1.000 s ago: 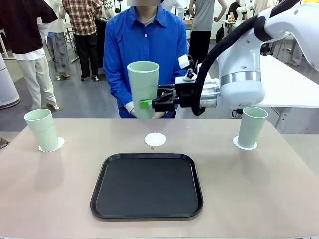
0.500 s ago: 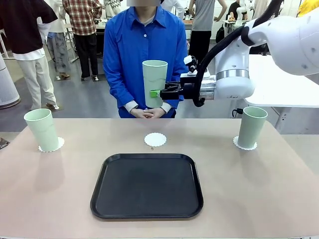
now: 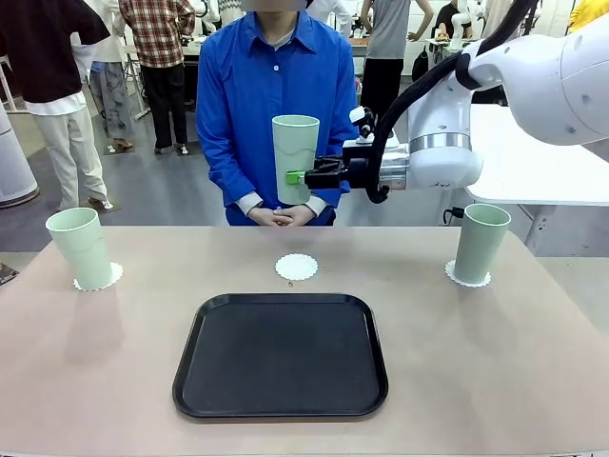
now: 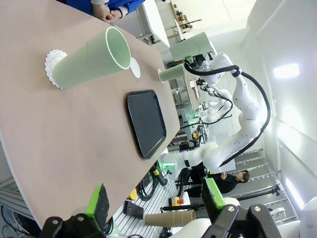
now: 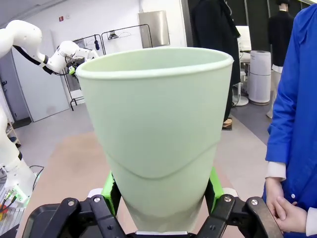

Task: Place coasters on the table and set cups on them.
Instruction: Take one Reusable plastic cup from the Flat Tray and place it on a coaster set by the human.

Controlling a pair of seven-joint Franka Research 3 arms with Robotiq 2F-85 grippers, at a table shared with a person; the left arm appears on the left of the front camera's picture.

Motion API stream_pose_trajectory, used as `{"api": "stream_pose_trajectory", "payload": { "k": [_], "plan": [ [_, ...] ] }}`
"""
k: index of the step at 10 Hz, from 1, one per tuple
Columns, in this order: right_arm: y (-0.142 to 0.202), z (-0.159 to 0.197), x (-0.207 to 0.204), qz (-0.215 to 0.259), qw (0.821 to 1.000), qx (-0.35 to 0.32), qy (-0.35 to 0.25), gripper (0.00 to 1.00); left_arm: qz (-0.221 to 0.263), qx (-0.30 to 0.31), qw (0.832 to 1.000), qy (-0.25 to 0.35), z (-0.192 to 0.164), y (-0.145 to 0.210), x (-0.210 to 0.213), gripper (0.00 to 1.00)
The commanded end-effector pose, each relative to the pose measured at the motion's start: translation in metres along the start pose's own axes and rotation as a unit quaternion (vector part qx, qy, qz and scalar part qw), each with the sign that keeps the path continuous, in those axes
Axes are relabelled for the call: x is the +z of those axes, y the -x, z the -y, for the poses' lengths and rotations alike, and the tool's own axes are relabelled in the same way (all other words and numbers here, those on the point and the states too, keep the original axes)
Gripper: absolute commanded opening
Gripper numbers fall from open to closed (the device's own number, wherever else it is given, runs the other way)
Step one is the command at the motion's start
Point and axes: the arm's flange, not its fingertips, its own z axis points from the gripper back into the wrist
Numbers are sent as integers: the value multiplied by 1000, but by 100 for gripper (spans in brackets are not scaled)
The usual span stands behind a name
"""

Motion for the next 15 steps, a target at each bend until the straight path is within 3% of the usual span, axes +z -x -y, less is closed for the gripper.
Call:
{"api": "stream_pose_trajectory", "payload": {
  "k": [1,6,15],
  "plan": [
    [5,7,0,-11,998,20,-54,82,-2,-3,1000,2,2,2,1,100],
    [55,59,-1,13,996,12,-88,82,-2,-3,1000,2,2,2,1,100],
    [91,84,-21,-7,987,5,-162,82,-2,-3,1000,2,2,2,1,100]
  ]
}}
